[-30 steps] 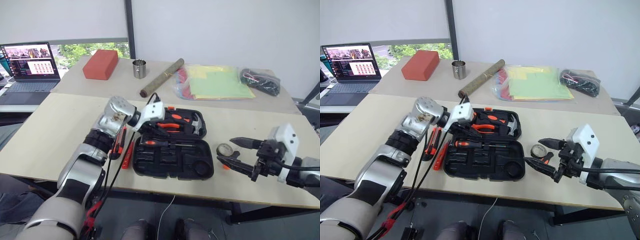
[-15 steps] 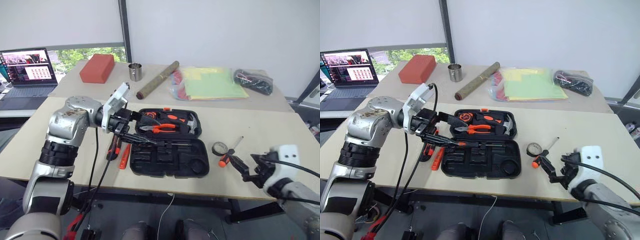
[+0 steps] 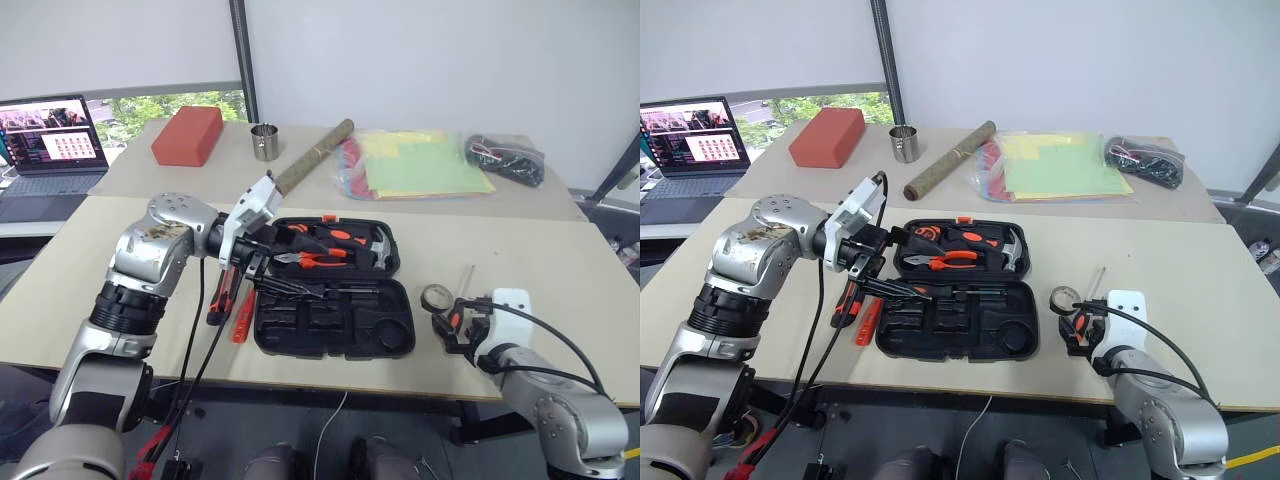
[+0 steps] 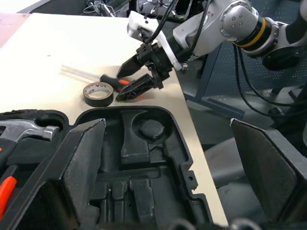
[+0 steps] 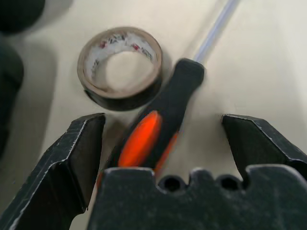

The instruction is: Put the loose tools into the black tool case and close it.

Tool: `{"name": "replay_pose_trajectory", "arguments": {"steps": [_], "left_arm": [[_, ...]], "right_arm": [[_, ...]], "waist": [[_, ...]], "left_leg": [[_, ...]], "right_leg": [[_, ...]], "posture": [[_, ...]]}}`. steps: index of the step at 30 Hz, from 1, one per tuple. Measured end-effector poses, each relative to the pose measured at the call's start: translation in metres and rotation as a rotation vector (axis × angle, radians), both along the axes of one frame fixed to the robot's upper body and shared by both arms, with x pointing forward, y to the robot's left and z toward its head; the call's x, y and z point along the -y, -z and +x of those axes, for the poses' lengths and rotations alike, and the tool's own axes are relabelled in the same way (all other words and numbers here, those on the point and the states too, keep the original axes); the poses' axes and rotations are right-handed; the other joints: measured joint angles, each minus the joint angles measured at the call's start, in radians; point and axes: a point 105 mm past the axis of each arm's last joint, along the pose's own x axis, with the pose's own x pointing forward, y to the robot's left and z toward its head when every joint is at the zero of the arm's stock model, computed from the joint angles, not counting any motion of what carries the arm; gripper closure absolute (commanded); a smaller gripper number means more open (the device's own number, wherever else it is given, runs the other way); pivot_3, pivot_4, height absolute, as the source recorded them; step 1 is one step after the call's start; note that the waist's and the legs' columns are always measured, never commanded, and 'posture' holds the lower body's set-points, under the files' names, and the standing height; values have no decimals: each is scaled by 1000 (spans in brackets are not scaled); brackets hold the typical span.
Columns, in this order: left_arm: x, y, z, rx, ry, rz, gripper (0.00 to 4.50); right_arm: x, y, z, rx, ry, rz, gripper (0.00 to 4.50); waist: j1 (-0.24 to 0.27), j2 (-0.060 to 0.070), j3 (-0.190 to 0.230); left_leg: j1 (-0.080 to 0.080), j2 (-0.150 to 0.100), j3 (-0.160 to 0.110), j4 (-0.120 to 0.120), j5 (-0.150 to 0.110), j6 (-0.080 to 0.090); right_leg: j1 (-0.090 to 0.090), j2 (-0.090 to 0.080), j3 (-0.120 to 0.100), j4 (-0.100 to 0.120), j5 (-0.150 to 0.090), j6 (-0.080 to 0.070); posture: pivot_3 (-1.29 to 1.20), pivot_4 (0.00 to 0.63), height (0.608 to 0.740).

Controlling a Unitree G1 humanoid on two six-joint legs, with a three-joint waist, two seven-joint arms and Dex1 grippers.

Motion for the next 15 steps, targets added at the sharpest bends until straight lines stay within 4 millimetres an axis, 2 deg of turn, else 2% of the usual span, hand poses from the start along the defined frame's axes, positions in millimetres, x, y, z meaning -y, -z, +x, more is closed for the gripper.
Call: {"name": "replay_pose_trajectory", "arguments": {"steps": [2,5,6,8,11,13,15], "left_arm": [[-1,0,0,2,-5,2,0],[-3,-1,1,7,-16,8,0],[-3,-1,1,7,-18,8,0],[-4,0,1,7,-22,9,0],[-4,0,3,11,-36,8,0],[-6,1,4,11,-50,11,0],[-14,5,3,-1,-71,19,0]], "right_arm": [[1,2,-2,-4,39,0,1469],[3,3,-8,-2,109,-8,2593],[3,3,-10,0,122,-12,2763],[7,3,-13,-2,153,-24,3511],[17,1,-16,-10,183,-48,3515],[28,-8,-14,13,199,-73,3515],[32,-37,1,112,95,-122,3515]], "waist": [[0,0,0],[0,0,0],[-1,0,0],[-1,0,0],[-1,0,0],[-4,1,0],[-14,3,2]], "left_leg": [[0,0,0,0,-3,-5],[0,0,0,0,-3,-6],[0,0,0,0,-3,-6],[1,0,0,0,-3,-6],[0,0,0,0,-3,-6],[0,0,0,0,-3,-6],[1,0,2,0,-2,-5]], "right_leg": [[0,0,0,0,0,0],[0,0,0,0,0,0],[0,1,0,0,0,0],[0,1,0,0,0,0],[0,1,0,0,0,0],[-1,1,1,0,0,0],[-1,2,4,0,0,1]], "posture": [[0,150,737],[0,150,737],[0,150,737],[0,150,737],[0,150,737],[0,150,737],[0,150,737]]}}
